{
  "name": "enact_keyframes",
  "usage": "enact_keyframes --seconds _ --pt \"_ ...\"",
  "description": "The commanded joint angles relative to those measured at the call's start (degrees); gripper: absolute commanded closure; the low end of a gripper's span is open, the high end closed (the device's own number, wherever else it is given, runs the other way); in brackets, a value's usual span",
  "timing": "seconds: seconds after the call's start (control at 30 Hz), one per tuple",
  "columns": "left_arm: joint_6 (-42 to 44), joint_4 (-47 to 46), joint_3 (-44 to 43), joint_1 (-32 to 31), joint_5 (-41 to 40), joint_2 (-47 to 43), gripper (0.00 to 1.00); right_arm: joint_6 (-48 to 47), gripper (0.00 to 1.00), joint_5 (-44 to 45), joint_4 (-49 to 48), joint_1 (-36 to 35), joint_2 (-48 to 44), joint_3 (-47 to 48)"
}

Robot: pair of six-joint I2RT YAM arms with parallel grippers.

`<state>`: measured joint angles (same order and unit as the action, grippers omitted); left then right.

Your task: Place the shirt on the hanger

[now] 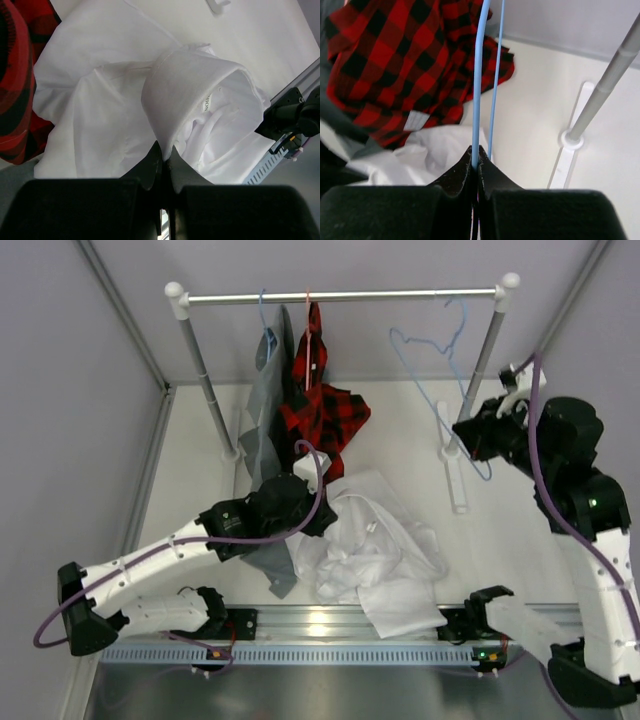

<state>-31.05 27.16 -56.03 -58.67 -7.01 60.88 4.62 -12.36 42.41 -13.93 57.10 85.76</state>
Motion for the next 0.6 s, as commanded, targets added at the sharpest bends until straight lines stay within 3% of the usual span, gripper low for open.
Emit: enact_keyframes --seconds 0.0,0.1,0.27,0.57 --pt "-1.73 -0.97 -3.73 -0.12 -3.44 1.87 1.0 -0.14 1.0 -7.13 8.01 0.4 -8.83 -5.66" --pt "-3.05 -0.79 -5.23 -0.04 -5.46 4.58 1.0 -1.89 1.0 -15.48 14.24 0.49 -17.0 -9.28" --pt "-5.77 -0.79 -9.17 1.01 -10.22 10.12 1.0 -1.03 1.0 -19.45 22.88 -0.04 -28.17 -11.57" --pt "-8.94 -0.79 -15.68 6.02 -9.08 19.44 1.0 3.64 1.0 -14.27 31.94 -3.64 -36.71 -17.55"
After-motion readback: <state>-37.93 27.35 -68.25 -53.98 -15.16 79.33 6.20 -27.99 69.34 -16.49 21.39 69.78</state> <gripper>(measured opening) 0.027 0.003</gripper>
